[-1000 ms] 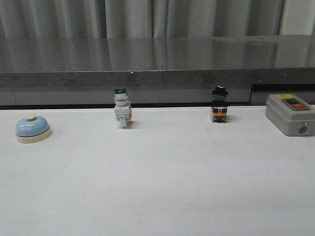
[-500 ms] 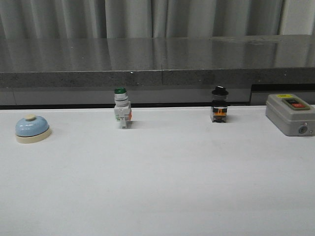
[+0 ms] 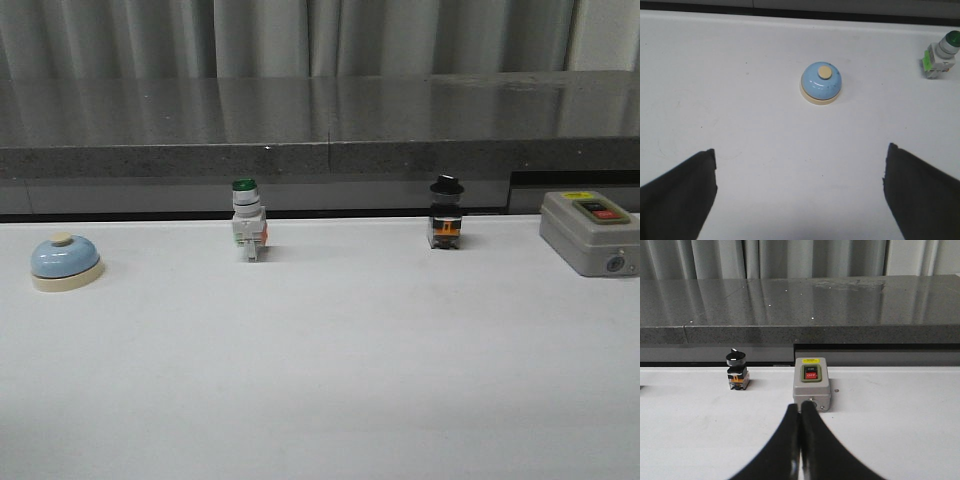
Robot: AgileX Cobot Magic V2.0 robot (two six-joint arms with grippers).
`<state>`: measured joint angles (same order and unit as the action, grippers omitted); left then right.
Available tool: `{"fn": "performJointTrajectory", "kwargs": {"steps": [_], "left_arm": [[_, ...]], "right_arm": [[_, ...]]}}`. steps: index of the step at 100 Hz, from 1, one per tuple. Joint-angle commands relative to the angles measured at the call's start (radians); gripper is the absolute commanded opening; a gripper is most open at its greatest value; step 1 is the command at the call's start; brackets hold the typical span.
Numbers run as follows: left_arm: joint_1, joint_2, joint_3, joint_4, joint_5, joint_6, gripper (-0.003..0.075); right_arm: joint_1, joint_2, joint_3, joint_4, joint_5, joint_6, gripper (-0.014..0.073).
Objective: Place and press bell with both arms
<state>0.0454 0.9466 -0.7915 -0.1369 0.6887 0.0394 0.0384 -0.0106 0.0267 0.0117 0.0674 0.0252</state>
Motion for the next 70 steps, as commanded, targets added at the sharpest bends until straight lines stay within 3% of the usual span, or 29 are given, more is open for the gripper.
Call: {"fn": "performJointTrajectory", "kwargs": {"steps": [1, 28, 52, 70], "left_arm": [[-0.009, -0.007, -0.034, -0.03, -0.085, 0.003, 0.0651], [-0.014, 0.127, -0.132, -0.05, -0.099, 0.007, 0.0652], [-0.112, 0.386, -0.297, -0.05, -0.14, 0.029, 0.0652], [-0.128, 0.578, -0.422, -0.05, -0.14, 0.029, 0.0651]], "right_arm": [[-0.009, -0.016, -0.014, -0.012, -0.083, -0.001, -0.006], [-0.009, -0.016, -0.014, -0.012, -0.083, -0.001, -0.006], [-0.009, -0.016, -0.014, -0.012, -0.083, -0.001, -0.006], [-0.009, -0.016, -0.014, -0.012, -0.083, -0.001, -0.006]]}}
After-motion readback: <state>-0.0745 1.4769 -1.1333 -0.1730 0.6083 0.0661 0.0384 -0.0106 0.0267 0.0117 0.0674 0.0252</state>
